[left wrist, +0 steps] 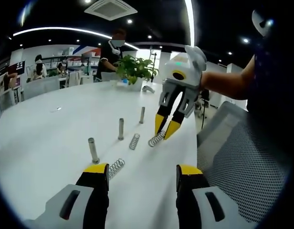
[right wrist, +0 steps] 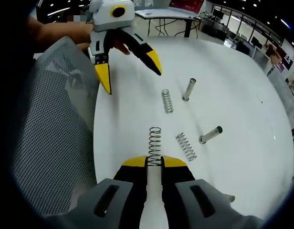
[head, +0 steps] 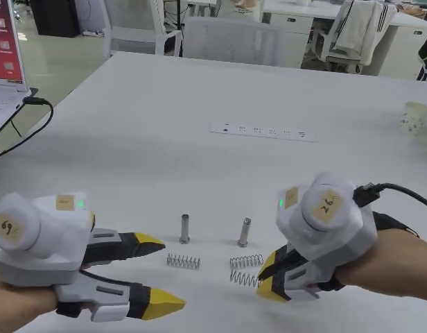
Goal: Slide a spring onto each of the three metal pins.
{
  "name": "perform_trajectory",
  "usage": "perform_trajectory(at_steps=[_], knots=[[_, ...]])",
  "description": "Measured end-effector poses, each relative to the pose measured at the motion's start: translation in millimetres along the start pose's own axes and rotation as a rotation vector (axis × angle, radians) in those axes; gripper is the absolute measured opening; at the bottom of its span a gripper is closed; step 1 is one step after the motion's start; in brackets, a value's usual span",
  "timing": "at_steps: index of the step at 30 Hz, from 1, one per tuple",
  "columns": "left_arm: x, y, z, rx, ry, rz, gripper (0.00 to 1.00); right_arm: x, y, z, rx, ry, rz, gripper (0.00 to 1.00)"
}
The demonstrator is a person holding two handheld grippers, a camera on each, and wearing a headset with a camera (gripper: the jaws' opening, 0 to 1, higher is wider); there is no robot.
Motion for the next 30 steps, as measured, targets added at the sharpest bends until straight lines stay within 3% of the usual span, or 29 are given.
perform_trajectory(at_steps=[12,30], knots=[[10.9,-2.2,5.0,0.056,0.010,-0.060,0.45,4.8,4.2,18.4,-0.051,-0.005,0.021,0.08],[23.4,-7.5,10.8,0.130,0.037,-0.124,0.34,8.1,10.9,30.2,-0.092,-0.007,0.045,0.08]])
Point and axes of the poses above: the centre of the closed fingertips' face, and the gripper's own axes: x roughly forward along the fingers, y roughly to its left, z roughly out of its top, the point moved 10 cm from there along -x, roughly backward along the fingers
